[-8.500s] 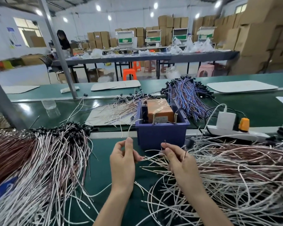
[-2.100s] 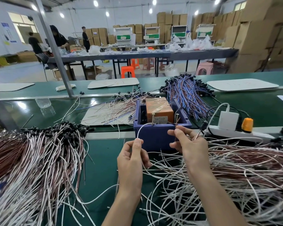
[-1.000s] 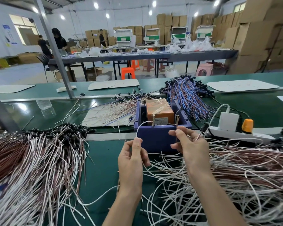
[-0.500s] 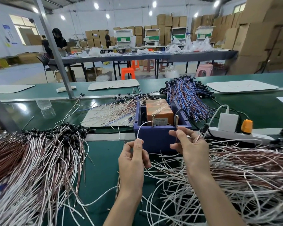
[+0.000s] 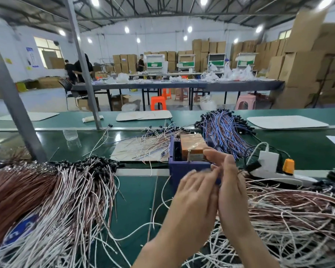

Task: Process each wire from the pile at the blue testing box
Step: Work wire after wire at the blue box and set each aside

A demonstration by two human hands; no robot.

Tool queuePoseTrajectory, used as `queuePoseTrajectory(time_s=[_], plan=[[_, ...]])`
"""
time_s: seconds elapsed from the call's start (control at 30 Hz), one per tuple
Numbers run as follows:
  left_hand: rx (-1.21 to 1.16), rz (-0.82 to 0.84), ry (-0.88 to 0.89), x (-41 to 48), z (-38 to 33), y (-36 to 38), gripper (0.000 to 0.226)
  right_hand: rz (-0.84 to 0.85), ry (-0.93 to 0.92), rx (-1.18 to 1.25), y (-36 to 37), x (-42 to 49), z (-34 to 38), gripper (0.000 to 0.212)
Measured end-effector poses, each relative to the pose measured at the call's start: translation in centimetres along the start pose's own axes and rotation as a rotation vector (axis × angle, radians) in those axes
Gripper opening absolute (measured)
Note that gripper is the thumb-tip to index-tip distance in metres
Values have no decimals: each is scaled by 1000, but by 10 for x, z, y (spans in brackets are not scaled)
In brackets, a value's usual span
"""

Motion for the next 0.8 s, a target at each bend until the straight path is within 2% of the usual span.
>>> queuePoseTrajectory(time_s=[0.13,0.23,0.3,0.33,0.37,0.43,0.5,0.63,0.7,0.8], plan=[[-116,179,13,-7,0,-13,34,59,44,216,2,18,22,56],[-10,263,-11,-18,14,-22,30,76,68,327,-3,27,21,58],[29,260,-62,-25,31,-38,36,199,71,358,3,29,14,56],[33,219,-116,-25,42,-51,36,289,126,385,9,26,6,59],[23,132,-169,-24,55,-67,36,370,210,394,16,21,-8,71],[-5,-105,-200,-17,76,-104,37,485,400,398,29,7,-44,92],[1,-231,-199,2,93,-129,33,487,533,436,34,-9,-73,81],[91,-268,-265,73,137,-139,32,321,596,621,25,-15,-103,49],[209,-183,-375,124,165,-129,37,262,608,740,22,-14,-110,48],[424,166,-704,175,216,-97,57,222,619,750,19,-15,-114,40]])
Point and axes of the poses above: each hand's wrist, its own x-axis towards the middle knuckle, its own y-axis out of the palm, z = x × y, the point moved 6 cm from there along x, towards the middle knuckle, and after that the axes turned 10 degrees about z, right-handed, at the moved point
